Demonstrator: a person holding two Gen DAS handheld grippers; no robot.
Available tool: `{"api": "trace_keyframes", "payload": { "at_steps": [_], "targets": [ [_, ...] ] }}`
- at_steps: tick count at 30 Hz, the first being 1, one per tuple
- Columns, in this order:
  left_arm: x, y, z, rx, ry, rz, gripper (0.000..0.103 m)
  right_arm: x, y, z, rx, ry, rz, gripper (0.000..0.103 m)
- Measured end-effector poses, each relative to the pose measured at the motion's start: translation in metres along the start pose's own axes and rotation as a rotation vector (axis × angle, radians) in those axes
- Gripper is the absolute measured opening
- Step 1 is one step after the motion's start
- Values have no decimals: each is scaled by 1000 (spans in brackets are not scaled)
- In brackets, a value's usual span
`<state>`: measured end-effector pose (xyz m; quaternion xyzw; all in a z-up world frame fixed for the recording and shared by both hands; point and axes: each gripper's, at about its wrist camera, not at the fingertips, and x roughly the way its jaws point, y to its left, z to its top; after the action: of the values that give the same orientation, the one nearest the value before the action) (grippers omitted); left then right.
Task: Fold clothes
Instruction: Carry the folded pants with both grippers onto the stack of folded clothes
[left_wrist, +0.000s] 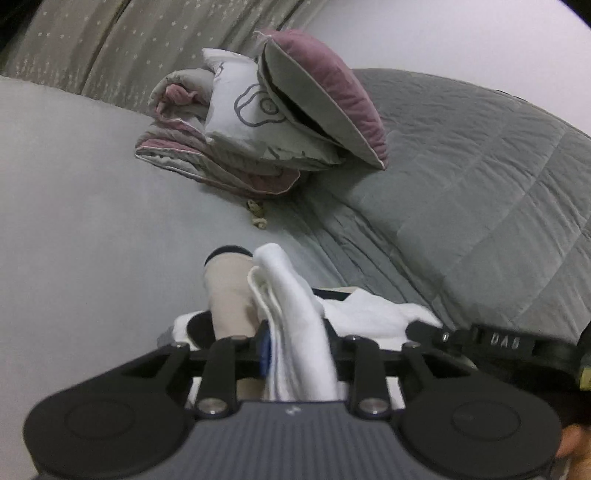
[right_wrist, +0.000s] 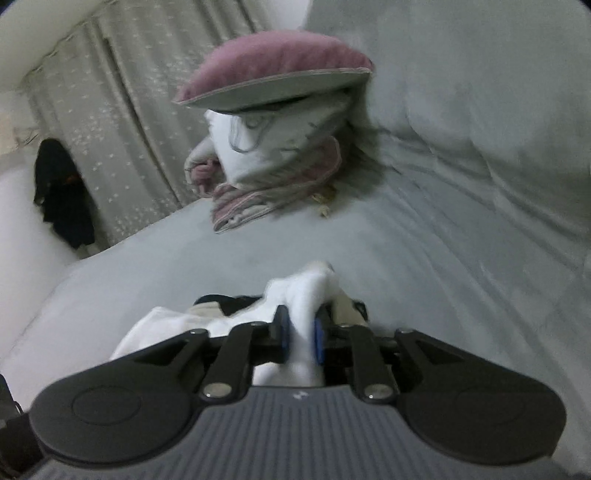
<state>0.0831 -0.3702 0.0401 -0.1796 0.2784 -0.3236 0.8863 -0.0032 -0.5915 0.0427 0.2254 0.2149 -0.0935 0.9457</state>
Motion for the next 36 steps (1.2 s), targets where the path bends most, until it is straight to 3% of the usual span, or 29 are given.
{"api": "trace_keyframes", "payload": {
  "at_steps": [2, 6, 8, 11, 13, 16, 17, 18, 20, 26, 27, 31, 36],
  "targets": [
    [-4, 1, 8, 20, -17, 26, 40, -7, -3, -1, -1, -37, -15, 51],
    [-15, 4, 26, 40, -81, 74, 38, -29, 4, 5, -70, -133, -61, 51],
    [-18, 1, 32, 51, -107, 59, 37, -35, 12, 11, -101, -166, -46, 50],
    [-17, -7, 32, 100, -93, -17, 21, -37, 26, 16, -136, -173, 13, 32],
    [-12, -14, 28, 144, -60, -59, 14, -30, 38, 14, -173, -145, 39, 27],
    [4, -20, 18, 193, 11, -58, 14, -6, 47, 7, -209, -79, 29, 23],
    [9, -18, 17, 197, 22, -40, 14, 3, 47, 5, -215, -57, 14, 22],
    [15, -15, 16, 195, 27, -17, 13, 13, 44, 4, -213, -41, -23, 14],
    [22, -7, 13, 201, 34, 17, 3, 28, 31, 0, -190, -22, -115, 0],
    [12, -7, 14, 216, 3, 60, 3, 19, 17, -2, -126, -66, -189, 2],
    [7, -8, 15, 214, -5, 64, 3, 13, 20, -1, -133, -81, -201, 17],
    [-9, -6, 24, 197, -21, 70, 4, -16, 27, 4, -151, -136, -225, 18],
    [-46, -12, 18, 210, -27, 11, 6, -57, 35, -2, -154, -169, -214, 18]
  ]
}}
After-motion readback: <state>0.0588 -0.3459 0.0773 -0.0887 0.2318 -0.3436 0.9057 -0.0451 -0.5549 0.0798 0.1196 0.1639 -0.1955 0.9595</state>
